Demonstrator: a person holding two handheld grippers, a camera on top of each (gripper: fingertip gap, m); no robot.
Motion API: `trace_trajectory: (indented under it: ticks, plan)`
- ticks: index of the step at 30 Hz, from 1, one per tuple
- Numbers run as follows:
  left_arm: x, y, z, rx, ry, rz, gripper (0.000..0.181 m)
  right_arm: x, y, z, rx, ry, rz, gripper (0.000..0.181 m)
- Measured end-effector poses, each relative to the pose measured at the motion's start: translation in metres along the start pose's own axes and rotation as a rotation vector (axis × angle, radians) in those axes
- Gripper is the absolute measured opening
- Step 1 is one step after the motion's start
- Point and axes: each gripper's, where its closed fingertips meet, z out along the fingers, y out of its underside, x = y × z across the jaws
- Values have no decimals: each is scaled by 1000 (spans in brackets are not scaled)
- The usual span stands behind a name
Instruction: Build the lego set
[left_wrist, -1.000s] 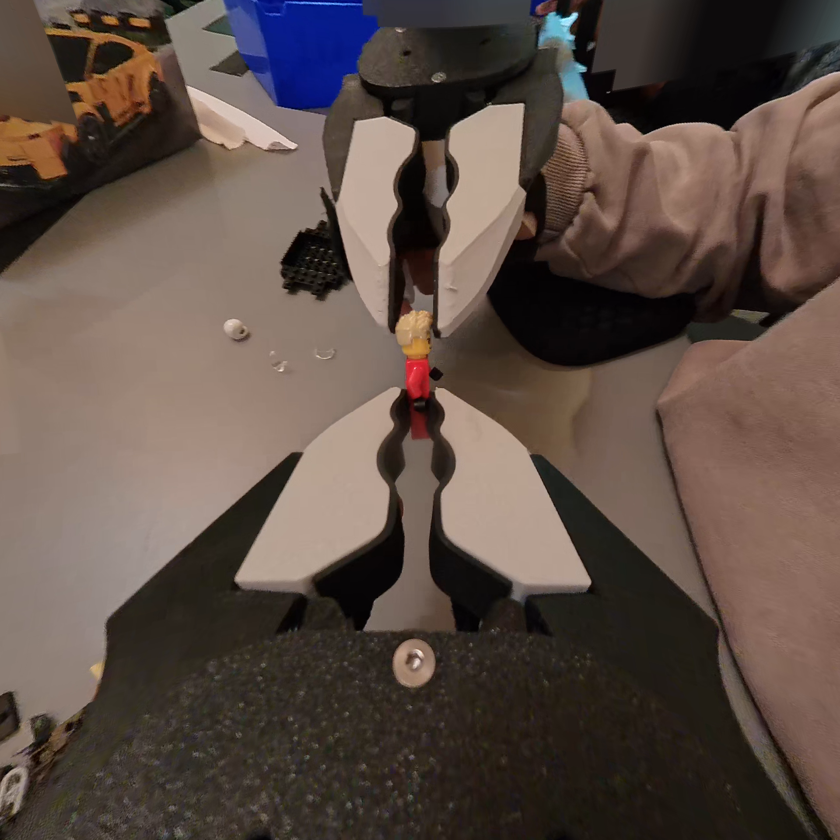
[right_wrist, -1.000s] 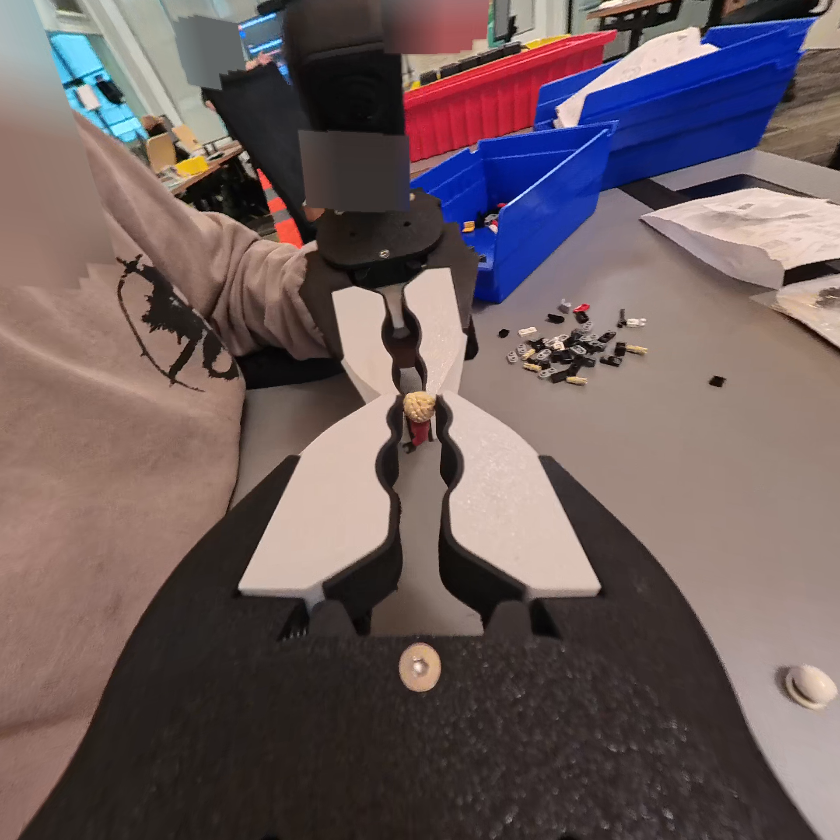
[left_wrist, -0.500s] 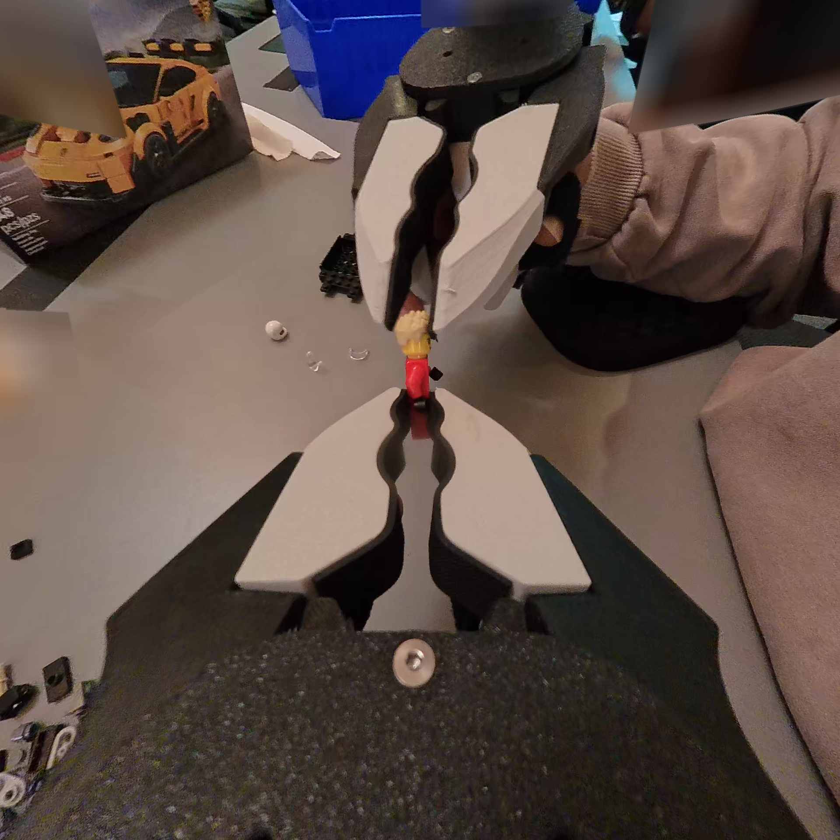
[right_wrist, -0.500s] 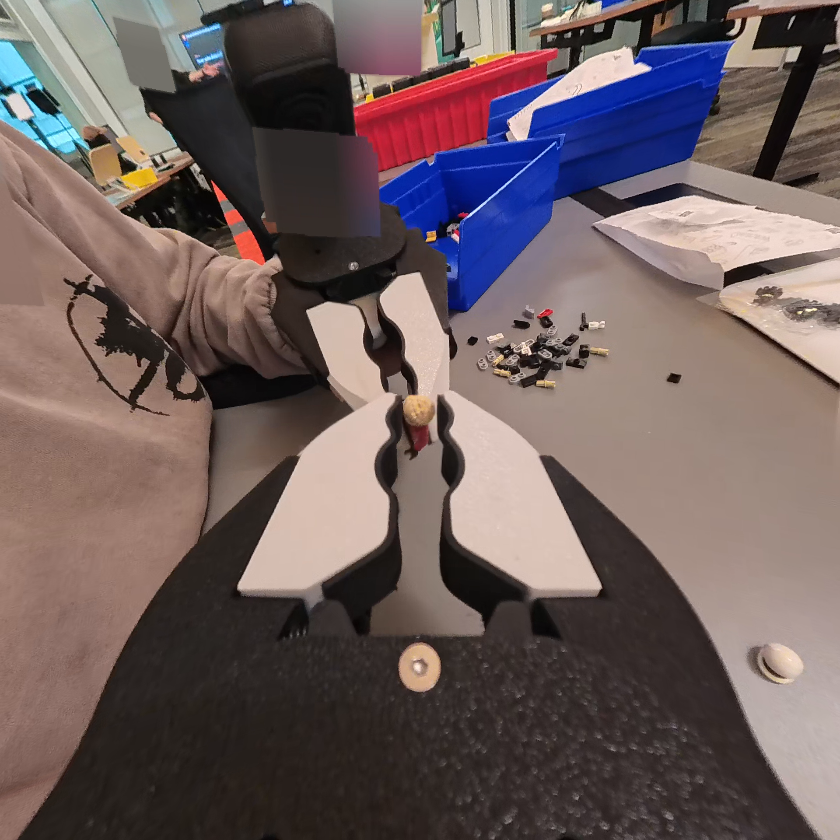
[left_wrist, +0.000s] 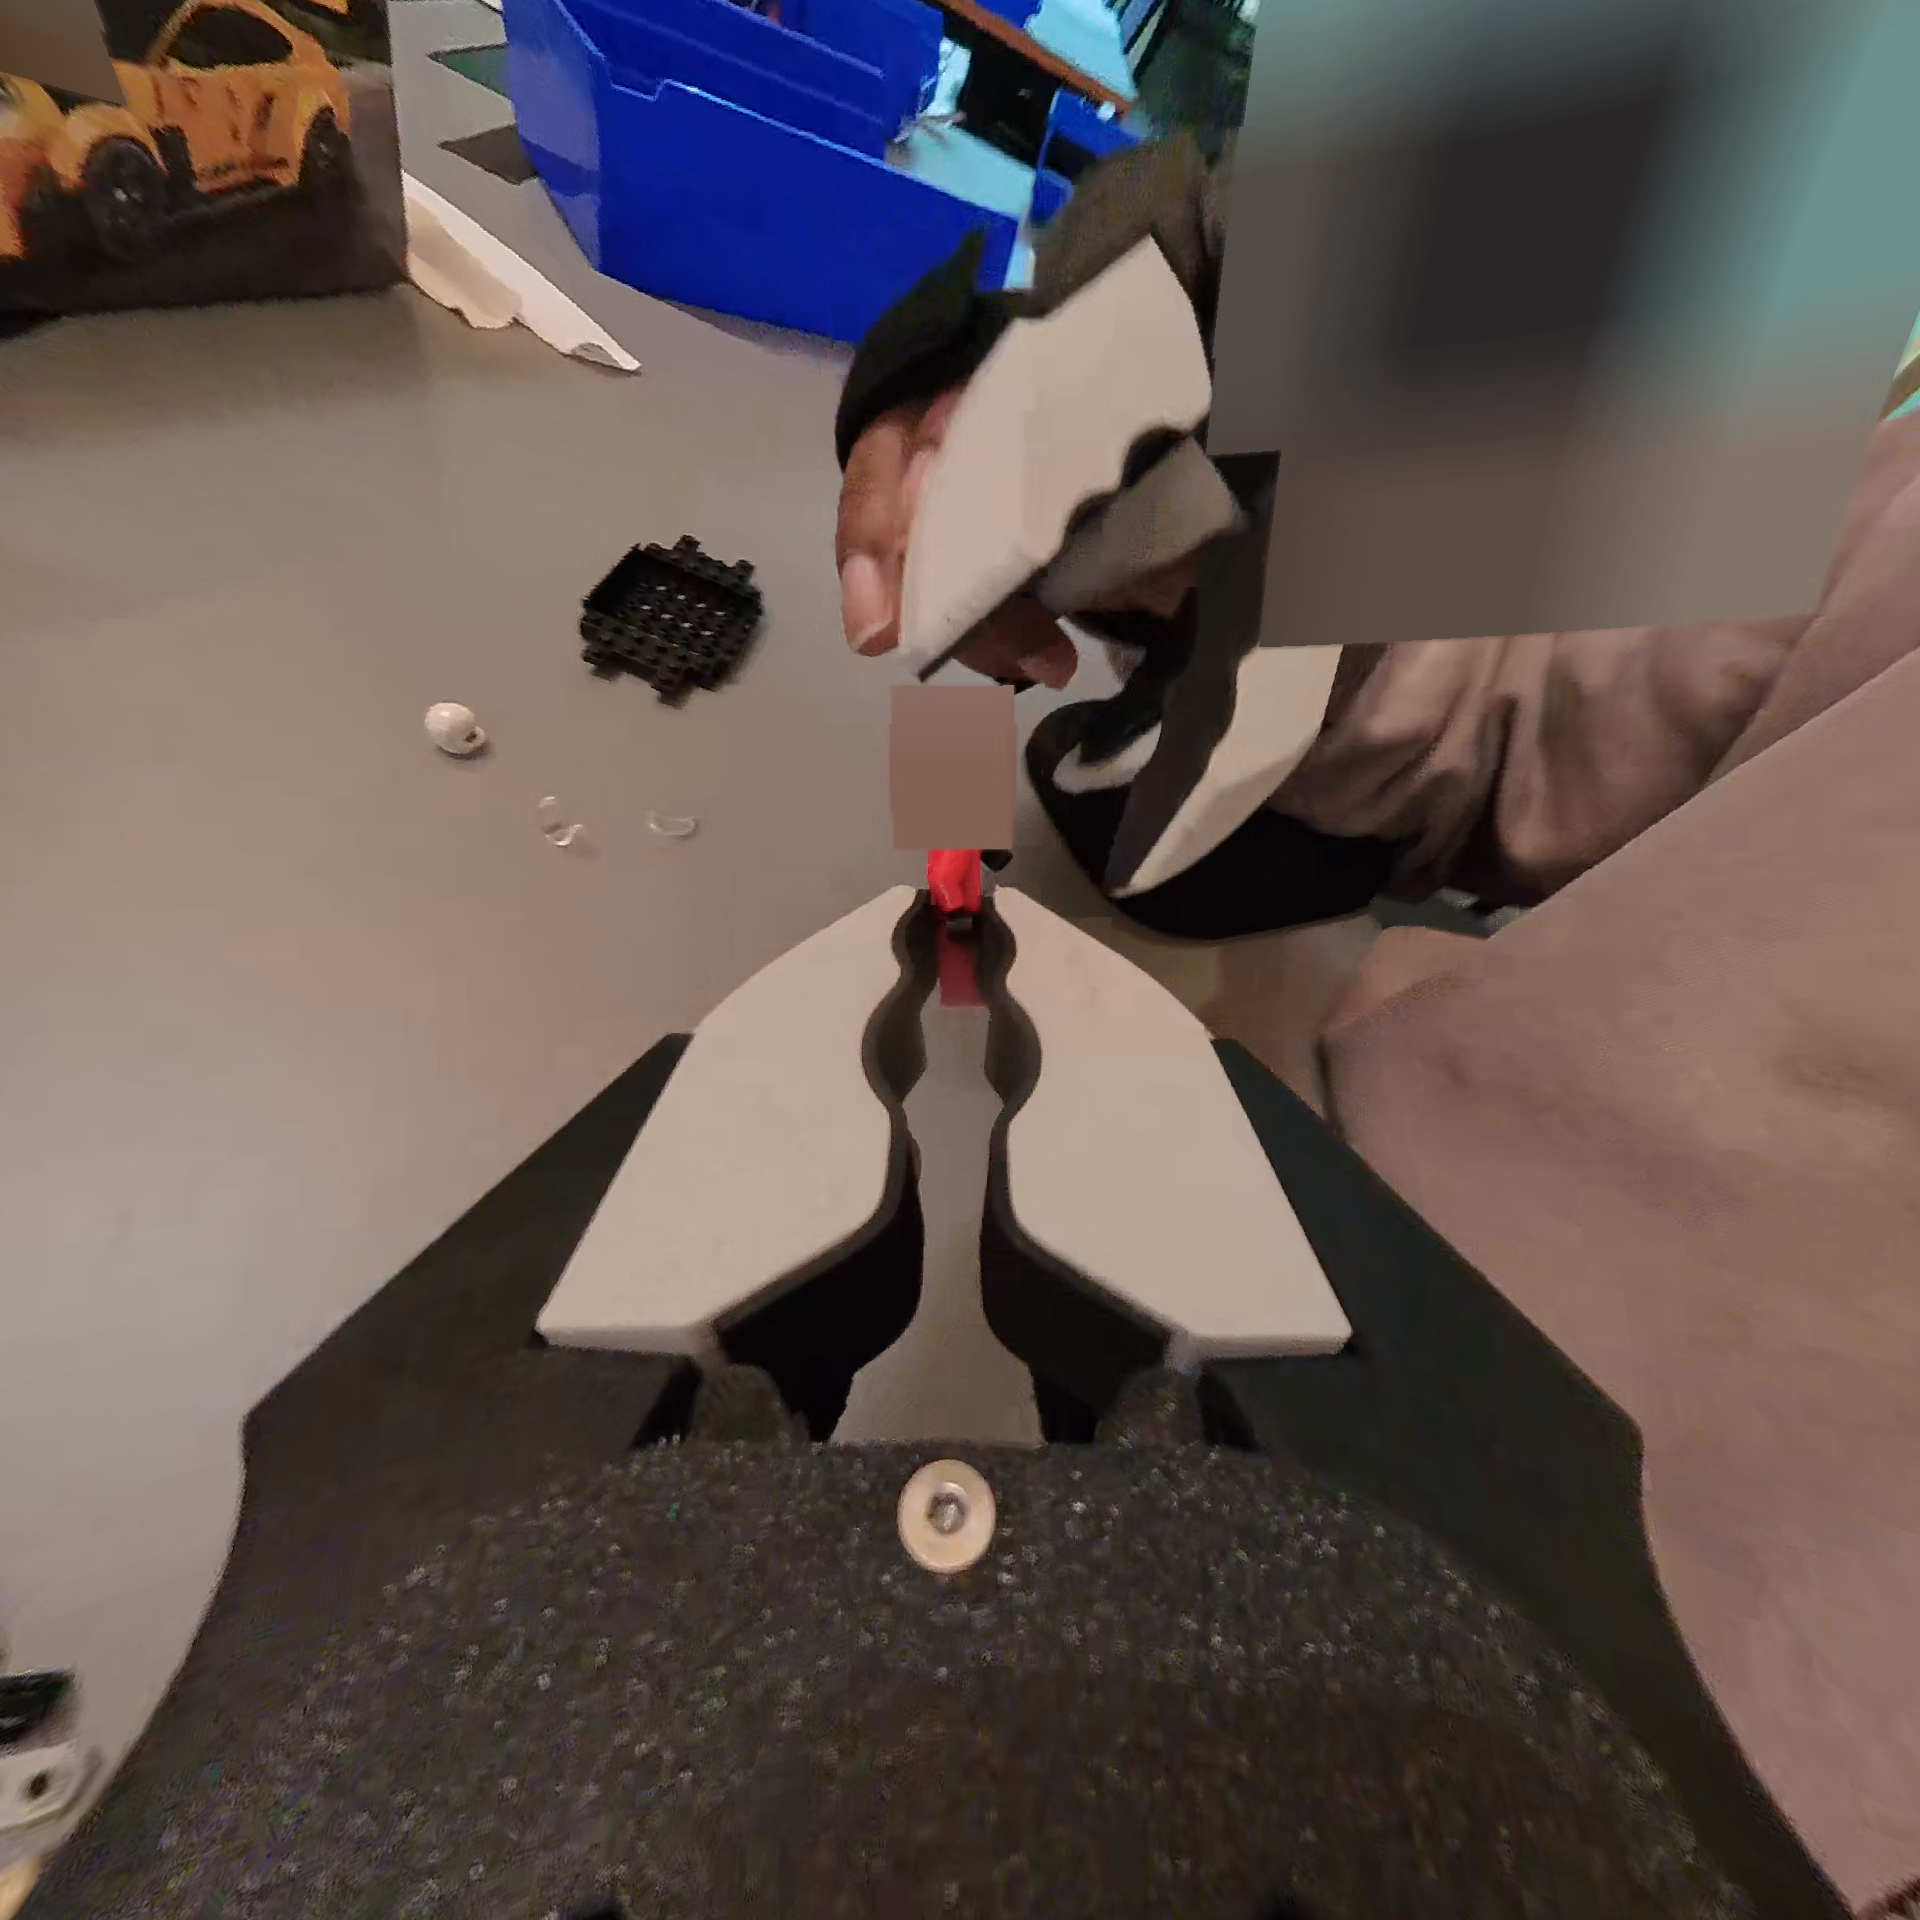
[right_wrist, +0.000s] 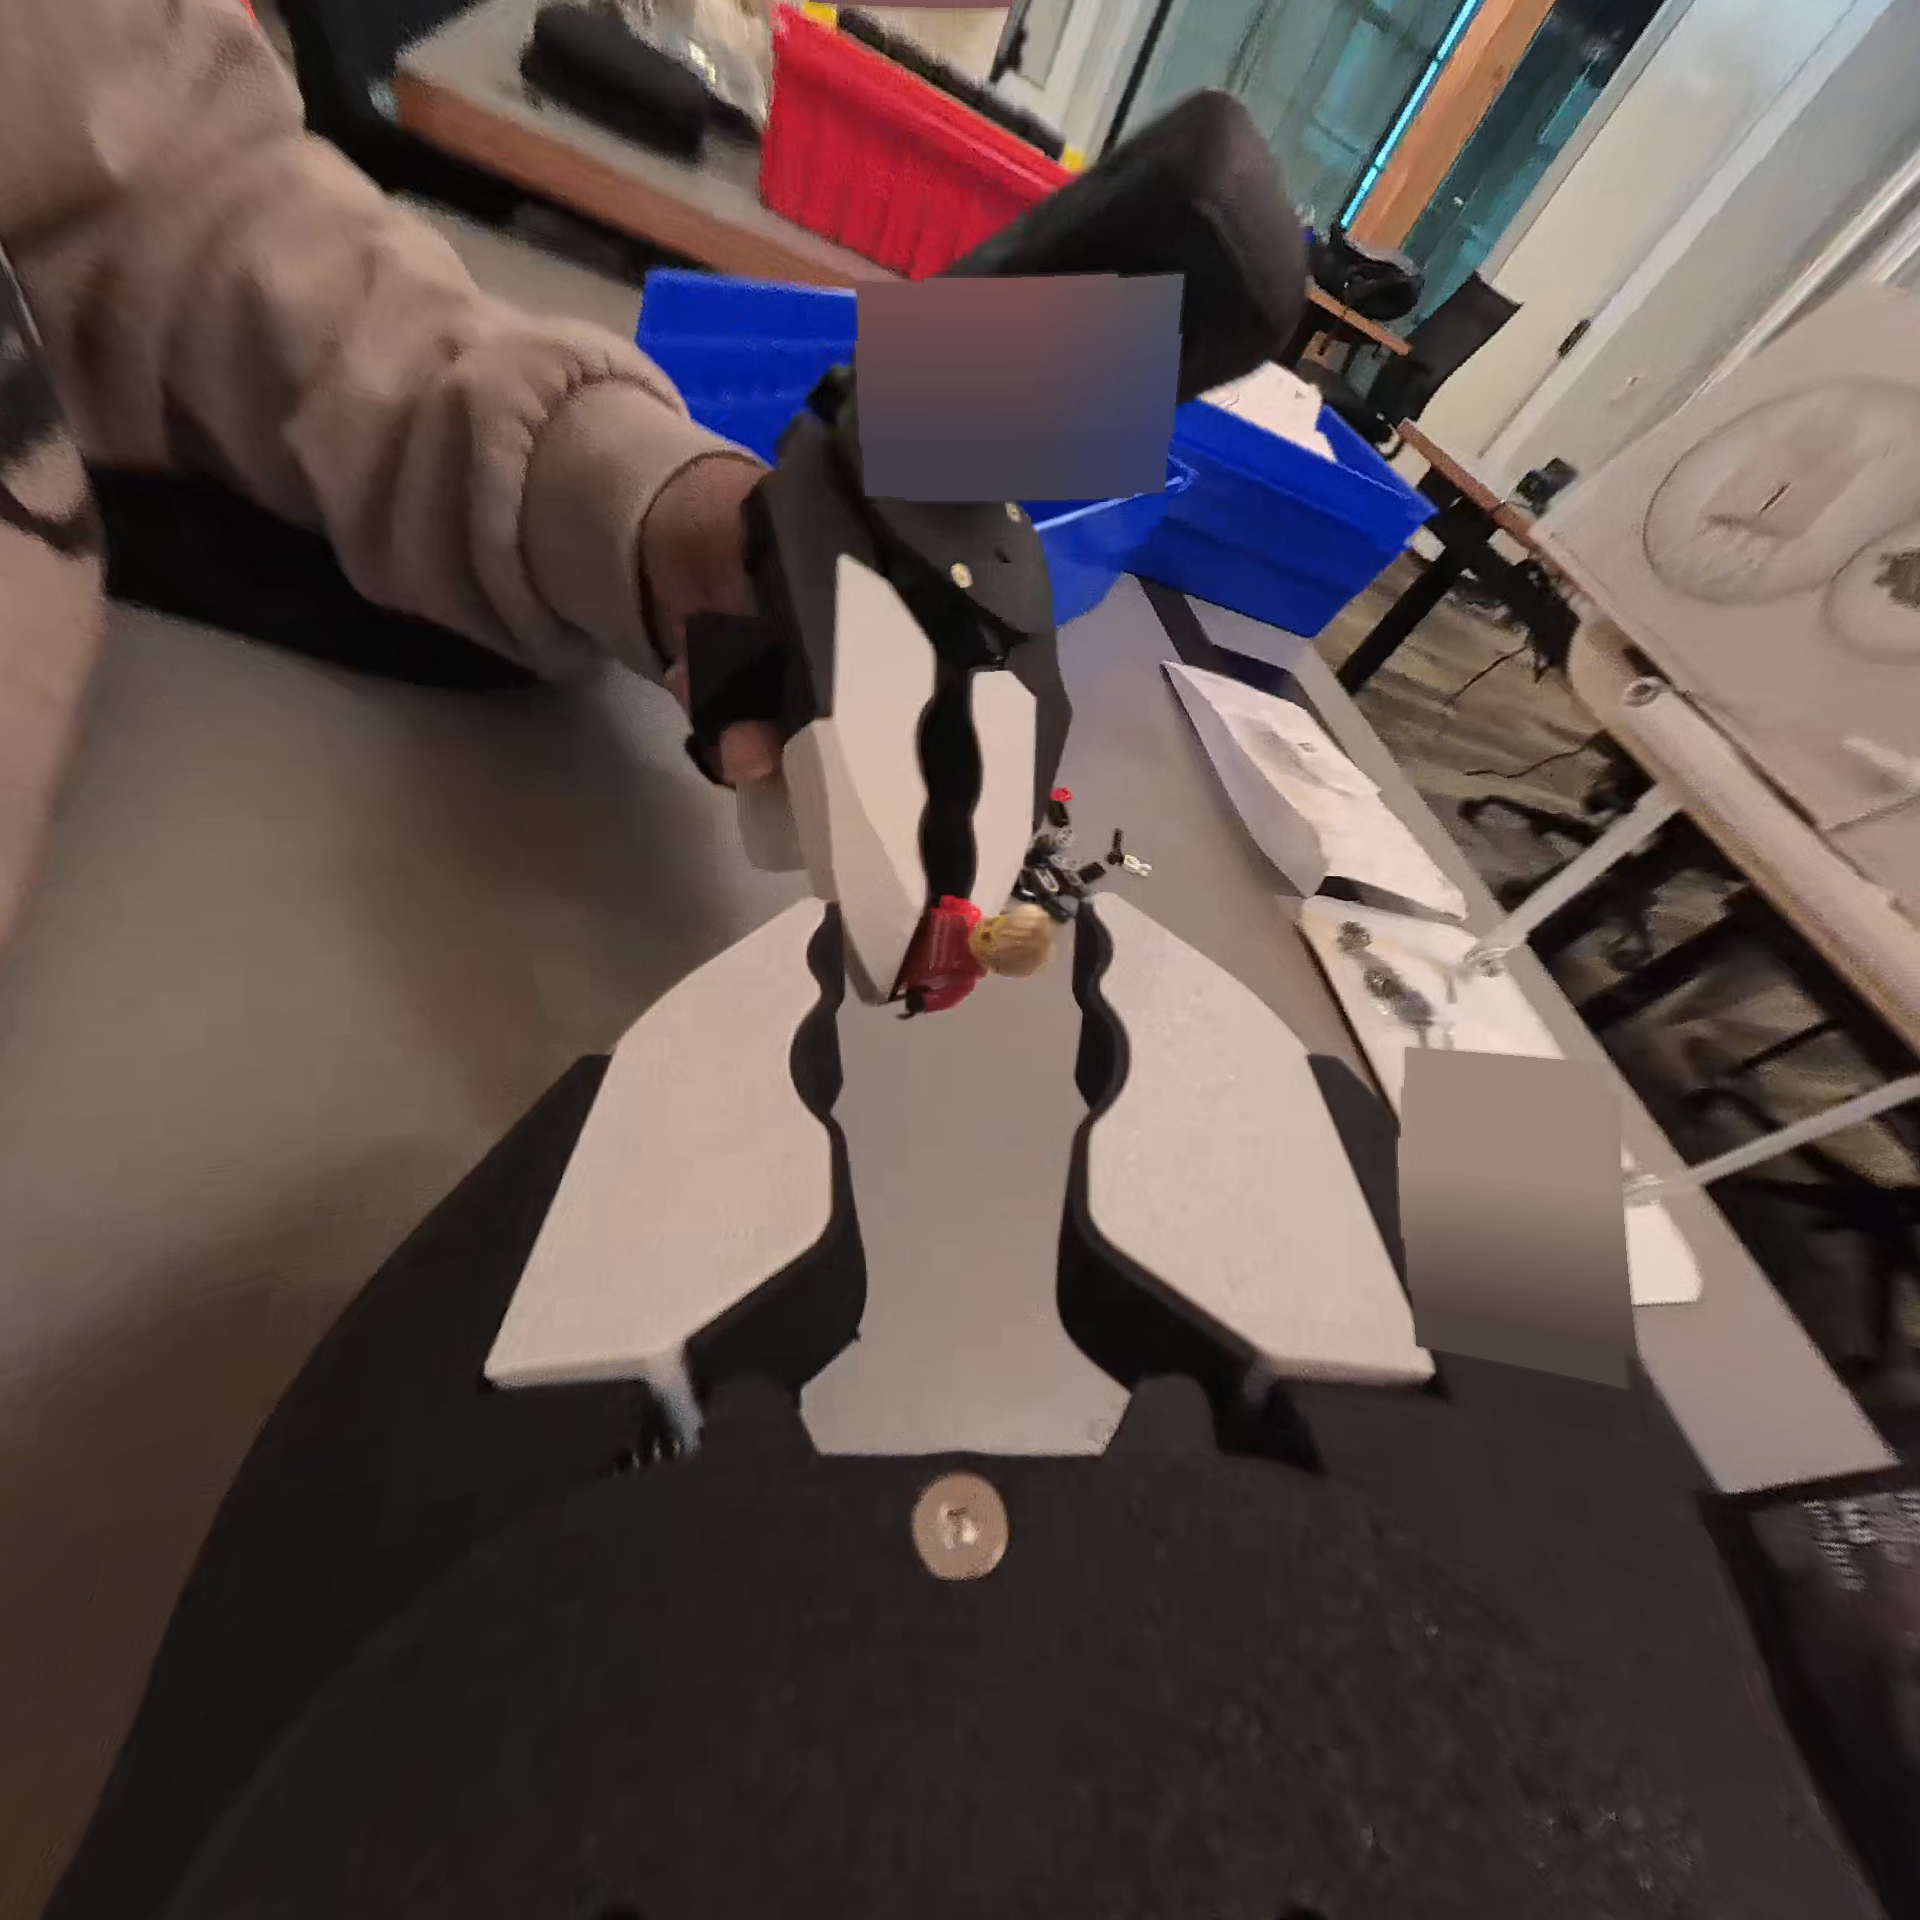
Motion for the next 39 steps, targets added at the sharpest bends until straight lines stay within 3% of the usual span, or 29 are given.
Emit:
trace_trajectory:
  ticks: [4, 11, 31, 39]
  plan:
    - [7, -2, -3, 12, 98, -109, 7, -3, 0, 4, -23, 26, -80, 49]
    - [18, -2, -3, 5, 174, -140, 7, -12, -1, 5, 7, -42, -17, 46]
    - [86, -18, -23, 66, 729, -332, 7, -43, -52, -16, 301, -201, -50, 42]
    - [88, -19, -24, 82, 742, -323, 7, -42, -59, -19, 337, -191, -39, 44]
